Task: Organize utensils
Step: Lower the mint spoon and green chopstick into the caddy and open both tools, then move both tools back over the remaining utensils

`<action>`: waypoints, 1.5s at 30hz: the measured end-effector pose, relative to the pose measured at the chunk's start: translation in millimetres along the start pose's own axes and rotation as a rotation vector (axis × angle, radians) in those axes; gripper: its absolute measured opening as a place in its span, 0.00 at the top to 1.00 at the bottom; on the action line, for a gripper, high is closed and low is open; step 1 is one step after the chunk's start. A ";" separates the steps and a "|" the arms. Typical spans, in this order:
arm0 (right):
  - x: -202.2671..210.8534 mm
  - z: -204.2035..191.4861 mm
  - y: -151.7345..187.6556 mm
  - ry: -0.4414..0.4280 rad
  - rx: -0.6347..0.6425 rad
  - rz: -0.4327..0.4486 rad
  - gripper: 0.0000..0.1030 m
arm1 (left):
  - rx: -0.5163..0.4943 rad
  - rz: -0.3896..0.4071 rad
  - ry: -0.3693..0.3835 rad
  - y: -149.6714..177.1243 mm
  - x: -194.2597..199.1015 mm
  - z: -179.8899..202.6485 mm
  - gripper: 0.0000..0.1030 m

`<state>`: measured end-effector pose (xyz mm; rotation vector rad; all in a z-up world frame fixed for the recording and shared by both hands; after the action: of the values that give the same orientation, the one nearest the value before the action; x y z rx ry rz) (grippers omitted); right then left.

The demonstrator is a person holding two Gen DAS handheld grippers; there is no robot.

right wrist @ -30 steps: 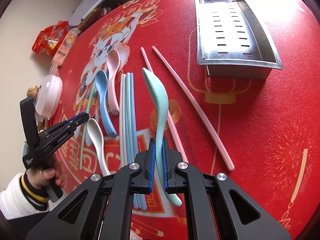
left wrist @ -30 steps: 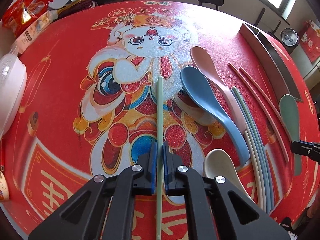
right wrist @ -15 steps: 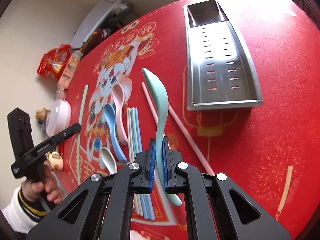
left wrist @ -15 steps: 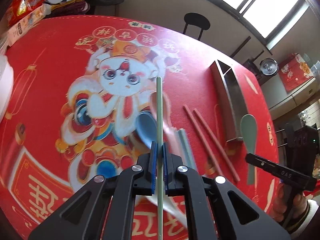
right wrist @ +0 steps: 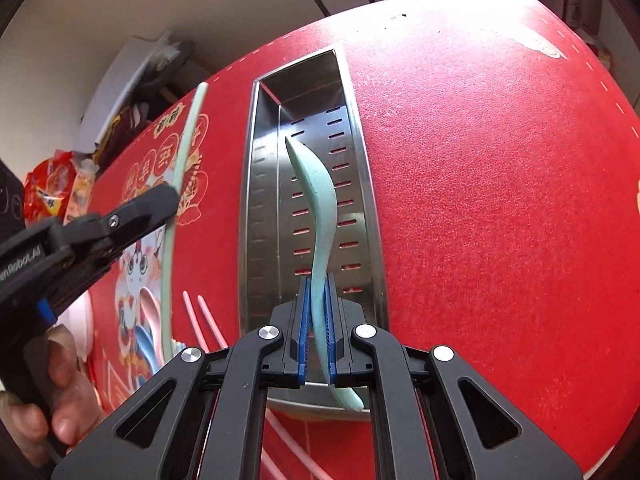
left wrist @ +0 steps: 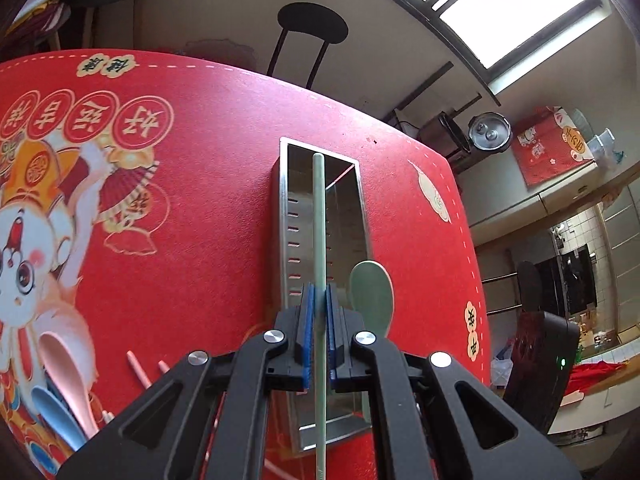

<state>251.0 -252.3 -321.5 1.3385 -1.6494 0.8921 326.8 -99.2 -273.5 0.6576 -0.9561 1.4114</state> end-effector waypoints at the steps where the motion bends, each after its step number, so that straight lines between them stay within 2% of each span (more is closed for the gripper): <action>1: -1.3 0.5 -1.9 0.000 -0.005 -0.001 0.93 | -0.003 -0.006 -0.007 -6.5 -6.8 3.9 0.94; 10: -12.5 6.9 -9.5 0.013 -0.046 -0.015 0.92 | 0.012 -0.079 -0.085 -35.4 -50.6 8.6 0.94; 13: -11.6 7.1 -8.1 0.004 -0.046 -0.013 0.92 | -0.014 -0.078 -0.071 -36.1 -49.6 10.2 0.89; 16: -1.3 5.0 -3.6 0.020 -0.036 0.013 0.92 | -0.048 -0.058 -0.060 -33.4 -31.7 9.4 0.71; 17: 4.2 3.7 -1.9 0.022 -0.030 0.025 0.92 | -0.059 -0.047 -0.052 -32.0 -23.6 9.0 0.59; 18: 9.3 1.2 0.6 0.031 -0.021 0.040 0.92 | -0.074 -0.030 -0.046 -30.4 -12.8 8.3 0.39; 21: 23.8 -10.5 14.4 0.067 0.032 0.085 0.91 | -0.132 0.048 -0.108 -22.3 23.4 2.6 0.13; 22: 27.2 -14.9 20.6 0.074 0.053 0.095 0.88 | -0.148 0.066 -0.140 -18.5 34.1 -0.6 0.10; 23: 30.1 -19.4 27.3 0.080 0.074 0.105 0.70 | -0.162 0.084 -0.180 -12.8 46.1 -5.9 0.06; 24: 32.9 -23.8 32.7 0.084 0.092 0.116 0.51 | -0.174 0.099 -0.217 -6.1 56.8 -12.2 0.06; 25: 36.4 -27.8 39.2 0.083 0.112 0.133 0.19 | -0.182 0.112 -0.256 1.6 67.9 -19.8 0.06; 27: 42.5 -34.6 53.1 0.071 0.160 0.158 0.18 | -0.195 0.141 -0.303 17.1 87.1 -33.6 0.06; 29: 40.4 -43.3 65.9 0.087 0.202 0.139 0.18 | -0.200 0.164 -0.339 37.1 104.5 -50.8 0.06; 34: 28.3 -62.7 99.3 0.092 0.298 0.123 0.15 | -0.173 0.188 -0.379 101.0 131.2 -94.9 0.06; 36: 21.0 -68.3 111.6 0.108 0.329 0.116 0.14 | -0.126 0.167 -0.377 127.6 133.1 -113.6 0.06; 39: 9.3 -73.8 127.4 0.087 0.353 0.098 0.14 | -0.056 0.112 -0.369 165.5 127.9 -136.1 0.06; 43: -6.2 -76.8 140.8 0.097 0.355 0.060 0.14 | 0.013 0.025 -0.325 209.3 109.5 -149.9 0.06; 45: -10.1 -77.4 145.8 0.080 0.358 0.038 0.14 | 0.026 -0.013 -0.332 224.2 98.8 -150.5 0.06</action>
<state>121.0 -151.8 -302.7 1.4885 -1.5044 1.2932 121.1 100.0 -299.1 0.9356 -1.1901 1.3281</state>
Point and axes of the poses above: each gripper's, at about its wrist camera, not at the fingertips, and x roughly against the way its jaws point, z to its right, y to its underside, the point moved 3 cm from there along -x, roughly the way its jaws point, and after that the axes turned 14 degrees about -z, right-handed, at the moved point
